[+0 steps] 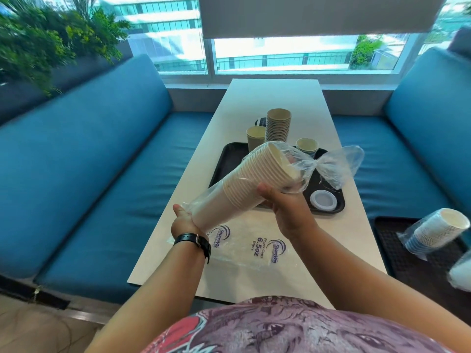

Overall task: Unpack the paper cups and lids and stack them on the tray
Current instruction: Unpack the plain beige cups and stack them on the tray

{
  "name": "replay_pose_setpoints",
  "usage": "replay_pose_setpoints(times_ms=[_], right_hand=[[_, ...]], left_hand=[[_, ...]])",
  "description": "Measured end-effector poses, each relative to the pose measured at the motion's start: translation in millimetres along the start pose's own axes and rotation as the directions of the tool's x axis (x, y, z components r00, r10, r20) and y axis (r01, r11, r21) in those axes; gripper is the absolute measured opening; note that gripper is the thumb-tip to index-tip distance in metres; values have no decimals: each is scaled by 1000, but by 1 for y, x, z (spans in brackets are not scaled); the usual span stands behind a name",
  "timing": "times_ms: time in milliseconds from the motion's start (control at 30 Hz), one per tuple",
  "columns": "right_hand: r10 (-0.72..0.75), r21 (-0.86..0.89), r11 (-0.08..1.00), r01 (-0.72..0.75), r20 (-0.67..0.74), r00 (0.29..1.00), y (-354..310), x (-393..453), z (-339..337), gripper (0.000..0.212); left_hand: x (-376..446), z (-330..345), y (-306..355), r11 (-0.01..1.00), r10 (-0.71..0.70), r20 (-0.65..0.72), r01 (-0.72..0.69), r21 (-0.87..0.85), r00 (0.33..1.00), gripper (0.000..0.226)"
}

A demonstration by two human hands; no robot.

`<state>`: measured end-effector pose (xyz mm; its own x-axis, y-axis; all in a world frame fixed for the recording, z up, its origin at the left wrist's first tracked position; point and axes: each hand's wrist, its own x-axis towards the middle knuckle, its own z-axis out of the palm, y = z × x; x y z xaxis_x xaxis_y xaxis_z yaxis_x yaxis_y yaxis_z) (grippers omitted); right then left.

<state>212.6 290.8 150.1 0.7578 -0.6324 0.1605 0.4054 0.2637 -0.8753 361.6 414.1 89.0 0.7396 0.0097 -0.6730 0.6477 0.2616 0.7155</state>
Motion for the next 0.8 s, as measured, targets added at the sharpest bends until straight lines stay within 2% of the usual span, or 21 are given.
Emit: replay_pose_setpoints(times_ms=[100,200,267,367,467,533,633,700,800], right_hand=[[19,7,1000,-19,9,1000,3,0,2,80],[21,1,1000,-21,-9,1000,4,0,1,79],[9,-18,1000,-10,-30,1000,4,1,1,71],[-35,-46,998,32,-61,998,3,4,0,65],[-60,-60,997,55,-85,995,1,9,-1,59],[-66,-65,996,61,-77,995,-1,11,-4,56],[-54,-53,997,52,-33,998,-5,12,-6,65],[-44,-30,999,44,-28,999,-8,12,-7,63],[-51,0,999,51,-45,998,-14,10,-6,63]], left_hand=[[9,-1,1,1000,7,4,-7,2,1000,56],[7,0,-1,1000,3,44,-3,-3,999,48],[-5,2,-2,998,-36,120,41,-38,992,43],[-21,5,-6,977,-198,324,211,-5,925,53],[-27,5,-13,943,-317,425,329,48,847,75],[-31,6,-15,929,-335,485,368,31,808,78],[-38,11,-8,936,-284,492,349,-43,823,47],[-37,13,-5,944,-254,421,318,-87,871,22],[-25,11,-5,950,-224,313,278,-140,923,18]])
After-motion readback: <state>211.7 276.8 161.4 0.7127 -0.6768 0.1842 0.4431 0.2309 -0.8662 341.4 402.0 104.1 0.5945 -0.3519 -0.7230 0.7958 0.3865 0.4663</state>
